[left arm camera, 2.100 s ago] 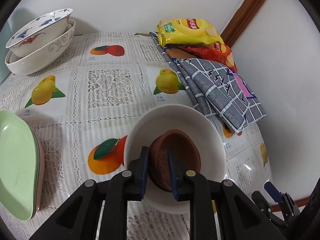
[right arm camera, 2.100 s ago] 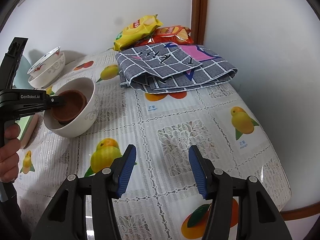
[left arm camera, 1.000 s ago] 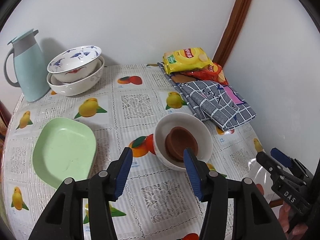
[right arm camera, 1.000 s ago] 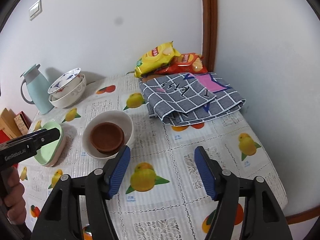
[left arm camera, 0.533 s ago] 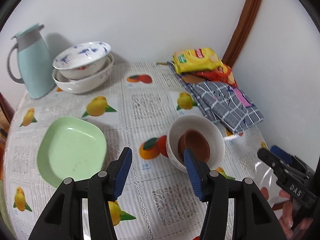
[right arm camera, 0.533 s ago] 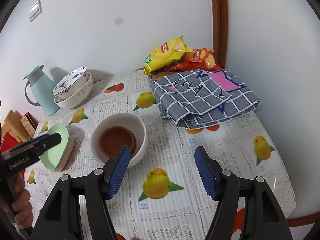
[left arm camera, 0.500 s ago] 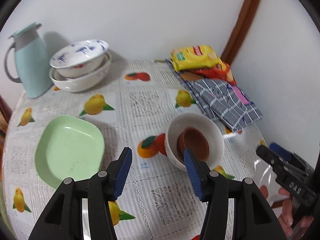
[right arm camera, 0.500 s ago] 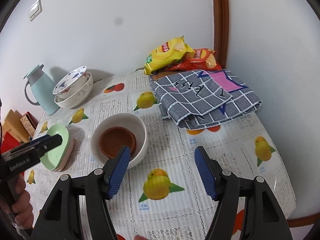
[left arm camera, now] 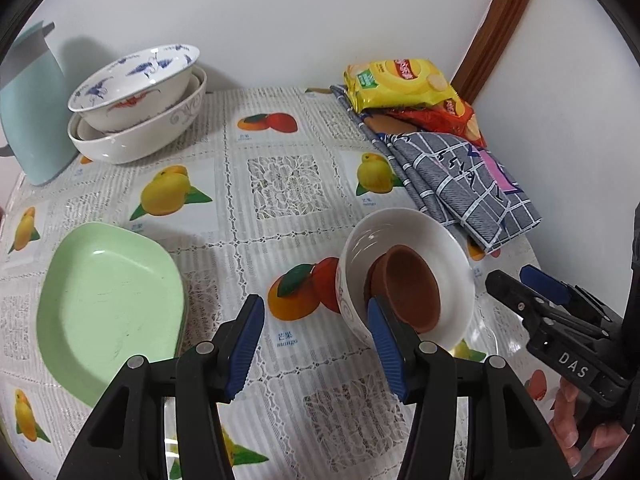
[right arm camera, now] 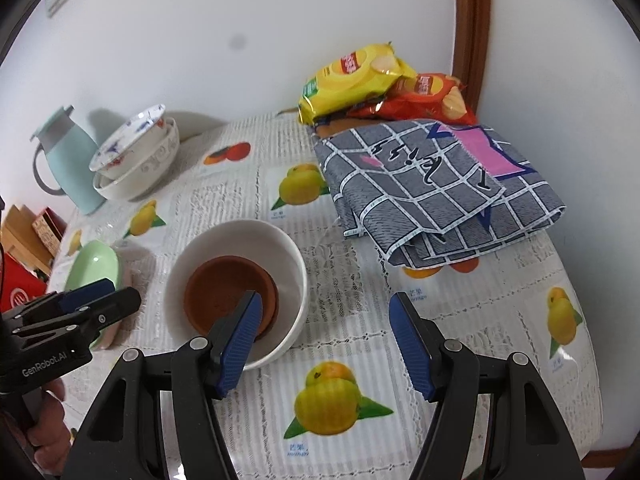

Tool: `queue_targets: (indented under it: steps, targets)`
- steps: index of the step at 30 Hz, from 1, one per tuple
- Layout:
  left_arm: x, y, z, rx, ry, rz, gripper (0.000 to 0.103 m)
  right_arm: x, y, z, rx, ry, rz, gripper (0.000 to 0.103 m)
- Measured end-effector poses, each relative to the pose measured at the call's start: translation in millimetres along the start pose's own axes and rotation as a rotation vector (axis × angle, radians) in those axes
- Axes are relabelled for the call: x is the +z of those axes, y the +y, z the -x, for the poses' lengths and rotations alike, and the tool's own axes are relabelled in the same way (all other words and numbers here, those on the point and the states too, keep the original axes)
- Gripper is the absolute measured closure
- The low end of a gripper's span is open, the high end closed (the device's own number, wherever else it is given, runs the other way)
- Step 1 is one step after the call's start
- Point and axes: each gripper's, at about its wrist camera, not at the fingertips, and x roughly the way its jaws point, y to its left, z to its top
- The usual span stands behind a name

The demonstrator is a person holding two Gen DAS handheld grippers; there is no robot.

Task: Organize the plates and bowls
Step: 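Move both grippers to the rim of the white bowl, then close both grippers on the white bowl rim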

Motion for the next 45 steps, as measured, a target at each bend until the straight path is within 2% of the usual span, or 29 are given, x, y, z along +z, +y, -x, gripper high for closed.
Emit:
queue_targets:
  steps: [9,13,17,20,26,33,36,45]
  targets:
    - [14,-3,-27,-0.005,0.049,0.010,0.051,8,-4,-31,-0.011,0.046,-0.010,0.043]
    - [16,-4,-41,0.002,0.077,0.019,0.051,9,-3,-42,0.006,0.072,-0.012,0.051]
    - [17,-4,-51,0.019,0.095,0.018,0.052,9,0,-54,-0.005,0.104,-0.003,0.055]
    - [18,-4,-58,0.039,0.117,0.027,0.053,9,2,-63,-0.032,0.138,0.000,0.060]
    - [18,-7,-66,0.040,0.121,0.009,0.059,10,3,-74,-0.023,0.174,-0.012,0.061]
    - [18,-13,-74,0.019,0.128,-0.003,0.072,10,3,-77,-0.008,0.167,-0.014,0.061]
    - [19,-10,-76,-0.007,0.135,0.022,0.072,9,4,-77,0.009,0.149,-0.006,0.065]
    - [17,-8,-76,-0.023,0.126,0.044,0.072,7,0,-75,0.029,0.115,-0.013,0.065]
